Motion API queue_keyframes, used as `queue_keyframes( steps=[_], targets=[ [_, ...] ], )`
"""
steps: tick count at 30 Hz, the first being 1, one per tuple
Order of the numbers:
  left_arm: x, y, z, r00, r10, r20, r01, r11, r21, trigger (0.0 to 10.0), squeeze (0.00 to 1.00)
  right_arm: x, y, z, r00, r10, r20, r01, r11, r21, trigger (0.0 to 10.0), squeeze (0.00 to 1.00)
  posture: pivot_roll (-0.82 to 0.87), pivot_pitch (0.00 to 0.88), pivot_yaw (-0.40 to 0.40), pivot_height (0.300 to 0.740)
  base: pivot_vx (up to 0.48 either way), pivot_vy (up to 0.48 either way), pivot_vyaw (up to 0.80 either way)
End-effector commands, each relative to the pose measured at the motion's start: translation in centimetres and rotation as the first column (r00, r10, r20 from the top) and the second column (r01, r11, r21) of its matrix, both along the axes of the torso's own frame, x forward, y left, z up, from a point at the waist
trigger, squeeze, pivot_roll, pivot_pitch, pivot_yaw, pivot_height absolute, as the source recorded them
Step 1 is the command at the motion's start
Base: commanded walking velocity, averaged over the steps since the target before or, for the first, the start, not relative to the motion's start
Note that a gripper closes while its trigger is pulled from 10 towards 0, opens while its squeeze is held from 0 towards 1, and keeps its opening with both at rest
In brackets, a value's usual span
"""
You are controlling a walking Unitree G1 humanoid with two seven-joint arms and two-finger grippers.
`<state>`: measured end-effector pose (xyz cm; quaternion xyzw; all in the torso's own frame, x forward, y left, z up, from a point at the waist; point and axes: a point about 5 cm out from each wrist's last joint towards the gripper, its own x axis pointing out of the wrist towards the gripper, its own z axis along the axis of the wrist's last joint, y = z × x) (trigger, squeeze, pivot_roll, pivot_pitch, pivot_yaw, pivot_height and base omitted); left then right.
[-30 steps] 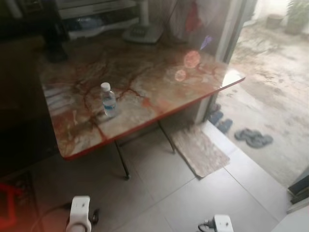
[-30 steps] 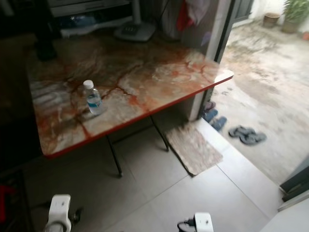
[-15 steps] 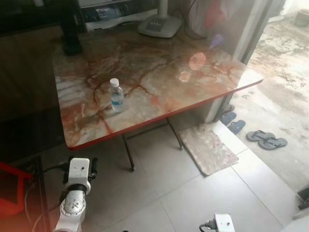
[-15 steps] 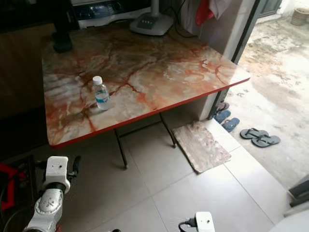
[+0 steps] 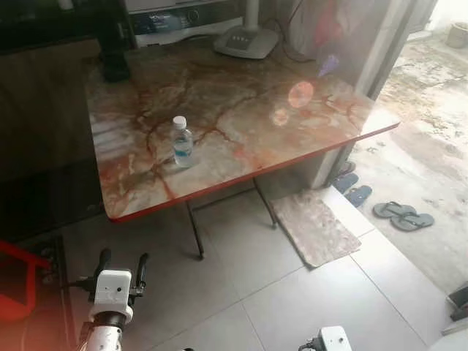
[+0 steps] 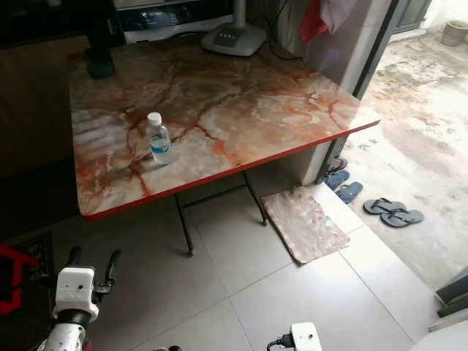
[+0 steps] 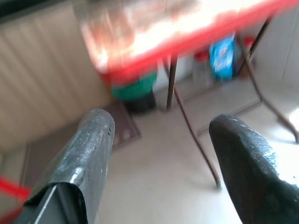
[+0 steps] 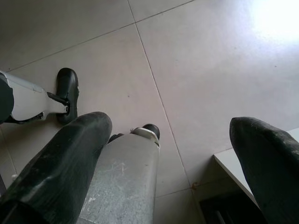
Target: Restocking fridge
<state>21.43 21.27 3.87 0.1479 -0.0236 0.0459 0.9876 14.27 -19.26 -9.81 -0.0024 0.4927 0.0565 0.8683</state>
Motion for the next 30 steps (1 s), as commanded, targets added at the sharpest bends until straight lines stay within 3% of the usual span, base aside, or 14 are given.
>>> queue_keyframes(
  steps=[1, 5, 7, 9, 10, 11, 13, 16, 17, 18, 19, 23, 25, 30],
  targets=[
    [0.2, -0.2, 1.3, 0.998, -0.036, 0.05, 0.032, 0.998, 0.062, 10.0, 0.0, -0.4, -0.1, -0.1, 1.0, 0.0, -0.016, 0.0, 1.0, 0.0, 10.0, 0.0, 0.01, 0.092, -0.008, 0.74, 0.0, 0.0, 0.0],
    [0.7, -0.7, 4.1, 0.986, -0.067, 0.15, 0.049, 0.991, 0.123, 10.0, 0.0, -0.4, -0.2, -0.1, 1.0, 0.012, -0.019, -0.012, 1.0, -0.002, 10.0, 0.0, 0.02, 0.085, -0.008, 0.74, 0.0, 0.0, 0.0],
    [1.6, -1.8, 6.6, 0.968, -0.103, 0.23, 0.07, 0.987, 0.147, 10.0, 0.0, -0.3, -0.1, -0.1, 1.0, 0.019, -0.019, -0.019, 1.0, -0.004, 10.0, 0.0, 0.02, 0.08, -0.008, 0.74, 0.0, 0.0, 0.0],
    [1.8, -2.0, 7.1, 0.964, -0.108, 0.242, 0.074, 0.986, 0.148, 10.0, 0.0, -0.3, -0.1, -0.1, 1.0, 0.02, -0.019, -0.02, 1.0, -0.004, 10.0, 0.0, 0.02, 0.08, -0.008, 0.74, 0.0, 0.0, 0.0],
    [2.6, -2.8, 8.8, 0.949, -0.121, 0.293, 0.087, 0.988, 0.125, 10.0, 0.0, -0.3, -0.1, -0.1, 1.0, 0.019, -0.018, -0.019, 1.0, -0.005, 10.0, 0.0, 0.01, 0.083, -0.009, 0.74, 0.0, 0.0, 0.0],
    [2.6, -2.8, 8.8, 0.949, -0.121, 0.293, 0.087, 0.988, 0.125, 10.0, 0.0, -0.3, -0.1, -0.1, 1.0, 0.019, -0.018, -0.019, 1.0, -0.005, 10.0, 0.0, 0.01, 0.083, -0.009, 0.74, 0.0, 0.0, 0.0],
    [4.1, -4.0, 11.3, 0.921, -0.141, 0.362, 0.115, 0.989, 0.091, 10.0, 0.0, -0.2, -0.1, -0.1, 1.0, 0.013, -0.014, -0.013, 1.0, -0.008, 10.0, 0.0, 0.02, 0.086, -0.009, 0.74, 0.0, 0.0, 0.0],
    [4.9, -4.3, 12.1, 0.921, -0.136, 0.366, 0.119, 0.991, 0.068, 10.0, 0.0, -0.2, -0.1, -0.1, 1.0, 0.011, -0.013, -0.011, 1.0, -0.008, 10.0, 0.0, 0.02, 0.086, -0.005, 0.74, 0.0, 0.0, 0.0],
    [5.3, -4.3, 12.2, 0.925, -0.119, 0.36, 0.113, 0.993, 0.036, 10.0, 0.0, -0.2, -0.1, -0.1, 1.0, 0.01, -0.013, -0.01, 1.0, -0.008, 10.0, 0.0, 0.02, 0.086, -0.005, 0.74, 0.0, 0.0, 0.0],
    [6.5, -4.1, 12.4, 0.931, -0.087, 0.354, 0.111, 0.993, -0.047, 10.0, 0.0, -0.2, 0.0, -0.1, 1.0, 0.001, -0.01, -0.001, 1.0, -0.007, 10.0, 0.0, 0.01, 0.085, -0.003, 0.74, 0.0, 0.0, 0.0],
    [6.7, -4.1, 12.4, 0.931, -0.093, 0.352, 0.117, 0.992, -0.047, 10.0, 0.0, -0.2, 0.0, -0.1, 1.0, -0.007, -0.007, 0.007, 1.0, -0.002, 10.0, 0.0, 0.01, 0.085, -0.003, 0.74, 0.0, 0.0, 0.0],
    [7.0, -3.8, 12.9, 0.936, -0.095, 0.338, 0.129, 0.988, -0.08, 10.0, 0.0, -0.2, 0.0, -0.1, 1.0, -0.01, -0.005, 0.01, 1.0, -0.001, 10.0, 0.0, 0.01, 0.088, 0.0, 0.74, 0.0, 0.0, 0.0],
    [7.1, -3.5, 13.2, 0.945, -0.069, 0.318, 0.123, 0.98, -0.153, 10.0, 0.0, -0.2, 0.0, -0.1, 1.0, -0.01, -0.006, 0.01, 1.0, -0.004, 10.0, 0.0, 0.01, 0.087, 0.001, 0.74, 0.0, 0.0, 0.0],
    [7.1, -3.8, 13.6, 0.945, -0.089, 0.316, 0.146, 0.976, -0.161, 10.0, 0.0, -0.3, 0.0, -0.1, 1.0, -0.01, -0.006, 0.01, 1.0, -0.001, 10.0, 0.0, 0.01, 0.088, 0.001, 0.74, 0.237, 0.0, 0.0]
  ],
)
